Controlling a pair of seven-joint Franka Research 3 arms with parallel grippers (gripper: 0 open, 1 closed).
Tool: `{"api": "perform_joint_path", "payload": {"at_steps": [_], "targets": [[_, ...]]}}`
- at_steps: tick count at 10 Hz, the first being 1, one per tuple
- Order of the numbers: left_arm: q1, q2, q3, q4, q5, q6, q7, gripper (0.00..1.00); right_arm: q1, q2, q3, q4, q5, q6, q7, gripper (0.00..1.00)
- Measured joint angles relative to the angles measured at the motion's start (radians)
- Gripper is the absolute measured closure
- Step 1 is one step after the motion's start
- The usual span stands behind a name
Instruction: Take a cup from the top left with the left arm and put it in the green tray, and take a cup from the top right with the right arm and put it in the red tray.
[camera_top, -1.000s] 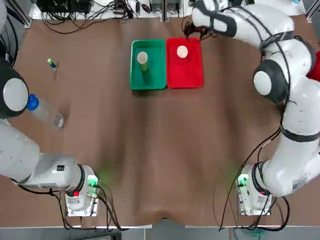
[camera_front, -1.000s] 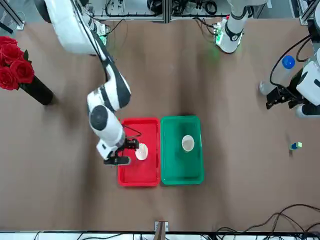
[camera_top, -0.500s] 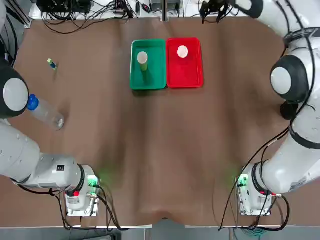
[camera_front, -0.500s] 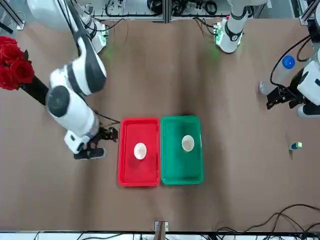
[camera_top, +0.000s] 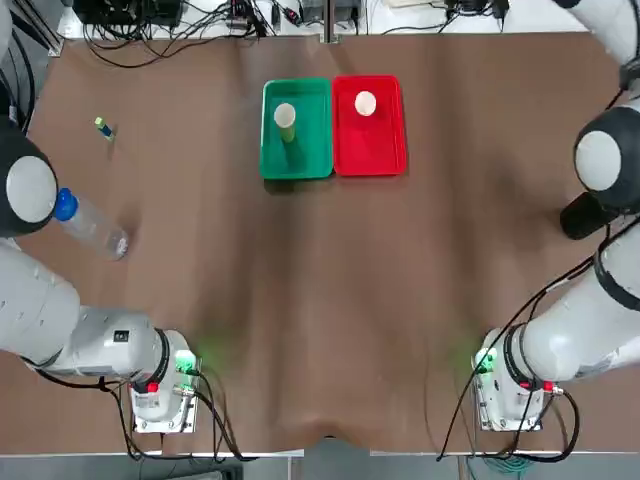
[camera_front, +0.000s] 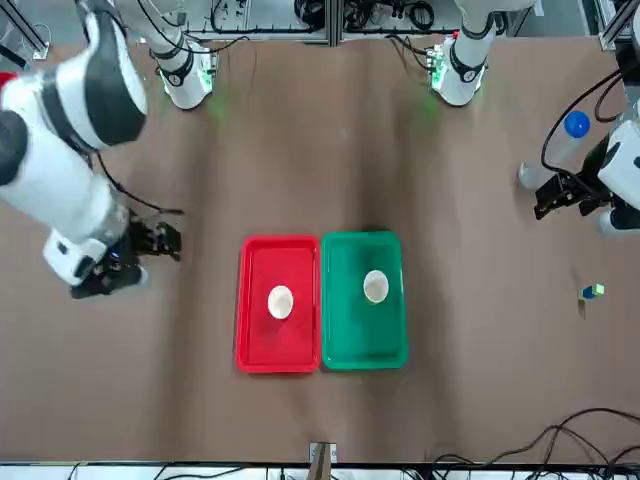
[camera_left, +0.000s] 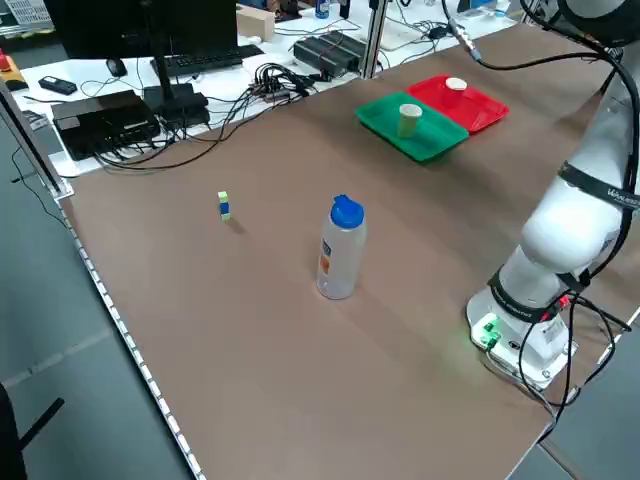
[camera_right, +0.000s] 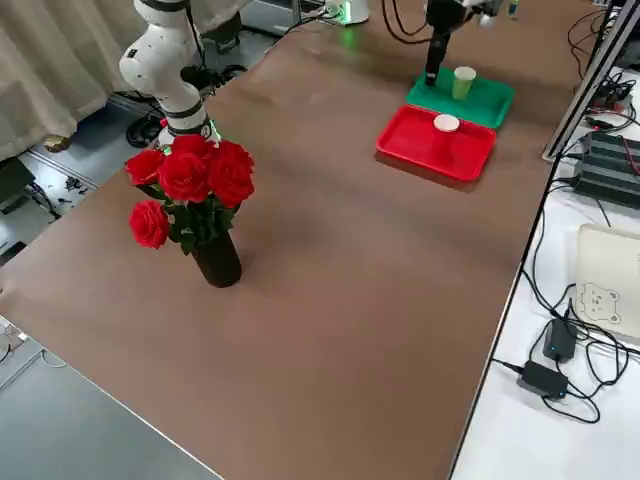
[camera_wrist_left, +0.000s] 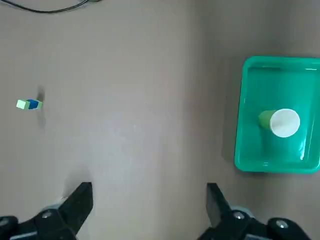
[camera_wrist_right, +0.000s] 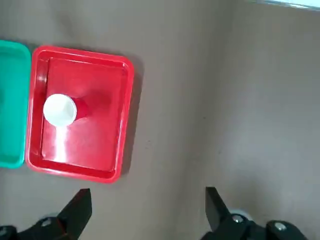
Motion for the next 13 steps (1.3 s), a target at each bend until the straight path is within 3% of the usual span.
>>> {"api": "perform_joint_path", "payload": {"at_steps": [3, 7, 13], "targets": [[0.026, 0.0, 0.001, 0.002, 0.0, 0.0, -0.001, 0.0, -0.109, -0.066, -0.001, 0.001, 0.0, -0.076, -0.012, 0.0], [0.043, -0.003, -0.002, 0.005, 0.0, 0.0, -0.001, 0.0, -0.212, -0.117, -0.002, 0.002, -0.001, -0.079, -0.02, 0.0], [0.04, -0.003, -0.007, 0.005, 0.0, 0.0, 0.066, 0.0, -0.24, -0.155, -0.002, -0.009, -0.001, -0.091, 0.005, 0.01]]}}
